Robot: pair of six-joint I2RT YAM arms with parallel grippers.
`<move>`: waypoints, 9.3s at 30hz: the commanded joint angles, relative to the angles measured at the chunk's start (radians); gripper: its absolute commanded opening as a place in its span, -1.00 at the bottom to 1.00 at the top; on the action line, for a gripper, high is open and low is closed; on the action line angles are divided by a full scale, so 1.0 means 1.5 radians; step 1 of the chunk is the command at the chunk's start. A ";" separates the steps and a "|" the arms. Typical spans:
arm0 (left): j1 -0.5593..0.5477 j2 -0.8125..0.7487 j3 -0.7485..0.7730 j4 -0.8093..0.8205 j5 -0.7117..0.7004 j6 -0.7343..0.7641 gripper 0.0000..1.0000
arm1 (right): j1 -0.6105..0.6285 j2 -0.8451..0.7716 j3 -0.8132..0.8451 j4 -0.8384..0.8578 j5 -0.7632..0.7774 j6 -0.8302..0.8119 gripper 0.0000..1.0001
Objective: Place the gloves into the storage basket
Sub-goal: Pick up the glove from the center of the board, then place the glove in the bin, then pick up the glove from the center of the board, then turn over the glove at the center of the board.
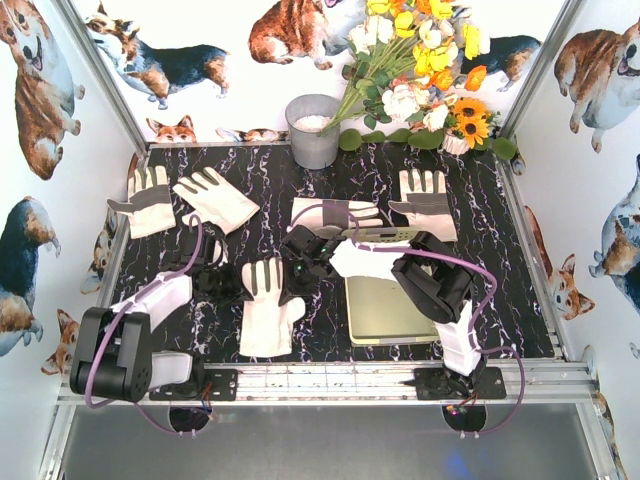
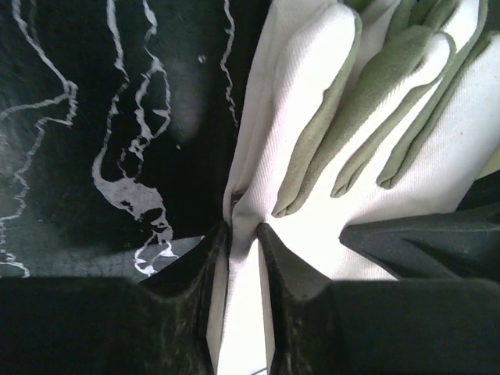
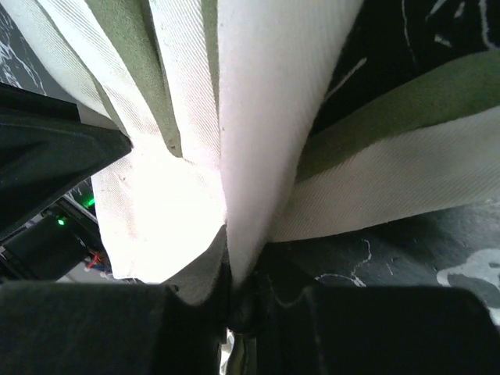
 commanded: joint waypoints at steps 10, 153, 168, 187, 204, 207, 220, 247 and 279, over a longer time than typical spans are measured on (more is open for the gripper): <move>-0.003 -0.090 -0.029 0.072 0.146 -0.047 -1.00 | -0.009 -0.140 0.079 -0.177 -0.019 -0.147 -1.00; -0.455 0.306 0.396 0.098 -0.098 -0.218 0.33 | -0.345 -0.393 -0.252 -0.237 0.076 -0.297 -0.44; -0.459 0.274 0.416 0.063 -0.140 -0.190 0.51 | -0.325 -0.440 -0.227 -0.270 0.108 -0.296 -0.18; 0.026 0.106 0.389 -0.101 -0.201 -0.073 0.53 | -0.328 -0.588 -0.086 -0.323 0.162 -0.215 0.24; 0.255 0.402 0.539 -0.014 -0.224 -0.007 0.10 | -0.328 -0.597 -0.105 -0.245 0.243 -0.122 0.25; 0.260 0.442 0.563 -0.007 -0.219 -0.007 0.03 | -0.328 -0.562 -0.087 -0.250 0.246 -0.121 0.25; 0.262 0.522 0.587 0.028 -0.198 -0.023 -0.43 | -0.327 -0.471 -0.024 -0.244 0.233 -0.121 0.25; 0.261 0.132 0.459 -0.209 -0.261 0.164 -1.00 | -0.195 -0.289 0.163 -0.300 0.235 -0.271 0.25; -0.039 0.133 0.421 -0.213 -0.112 0.151 -1.00 | -0.123 -0.293 0.096 -0.256 0.169 -0.225 0.36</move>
